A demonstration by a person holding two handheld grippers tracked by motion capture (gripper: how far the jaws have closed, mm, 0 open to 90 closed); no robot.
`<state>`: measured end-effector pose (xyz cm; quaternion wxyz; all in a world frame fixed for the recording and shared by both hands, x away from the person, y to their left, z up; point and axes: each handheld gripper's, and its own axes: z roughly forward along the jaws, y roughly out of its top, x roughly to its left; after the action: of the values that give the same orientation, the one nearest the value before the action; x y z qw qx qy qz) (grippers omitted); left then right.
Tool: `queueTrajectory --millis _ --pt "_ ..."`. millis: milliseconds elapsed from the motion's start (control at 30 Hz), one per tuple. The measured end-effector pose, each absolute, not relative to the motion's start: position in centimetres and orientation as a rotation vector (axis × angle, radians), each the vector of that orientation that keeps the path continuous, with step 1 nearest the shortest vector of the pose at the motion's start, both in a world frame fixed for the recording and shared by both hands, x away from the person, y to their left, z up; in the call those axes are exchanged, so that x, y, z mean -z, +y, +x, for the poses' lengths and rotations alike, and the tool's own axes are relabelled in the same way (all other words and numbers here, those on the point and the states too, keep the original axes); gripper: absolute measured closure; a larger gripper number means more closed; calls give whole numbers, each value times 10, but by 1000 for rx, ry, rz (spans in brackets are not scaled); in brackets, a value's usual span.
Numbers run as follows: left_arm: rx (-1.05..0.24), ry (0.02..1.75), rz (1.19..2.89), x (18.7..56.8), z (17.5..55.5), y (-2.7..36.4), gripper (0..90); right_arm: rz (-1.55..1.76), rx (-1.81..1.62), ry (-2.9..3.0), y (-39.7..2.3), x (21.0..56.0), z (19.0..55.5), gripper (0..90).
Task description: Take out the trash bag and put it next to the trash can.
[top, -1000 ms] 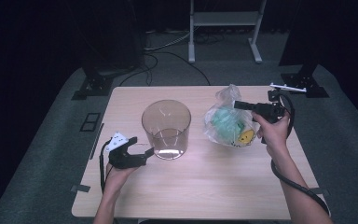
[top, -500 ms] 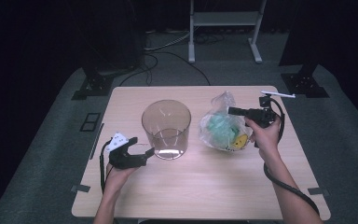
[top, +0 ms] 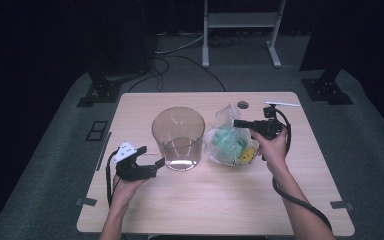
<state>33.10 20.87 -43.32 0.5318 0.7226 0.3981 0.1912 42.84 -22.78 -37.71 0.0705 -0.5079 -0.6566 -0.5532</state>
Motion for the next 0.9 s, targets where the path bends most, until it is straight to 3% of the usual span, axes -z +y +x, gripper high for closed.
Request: queueTrajectory --millis 600,767,833,900 --pt "-452 950 1734 435 331 206 88 -1560 1586 -1991 -226 399 430 861" --pt "-452 948 1735 435 331 206 88 -1567 1604 -2006 -229 396 429 669" --pt "-447 953 1734 436 332 206 88 -1580 1630 -2046 -233 389 428 549" --pt "-447 950 1734 436 332 205 88 -1583 1638 -2060 -235 386 427 529"
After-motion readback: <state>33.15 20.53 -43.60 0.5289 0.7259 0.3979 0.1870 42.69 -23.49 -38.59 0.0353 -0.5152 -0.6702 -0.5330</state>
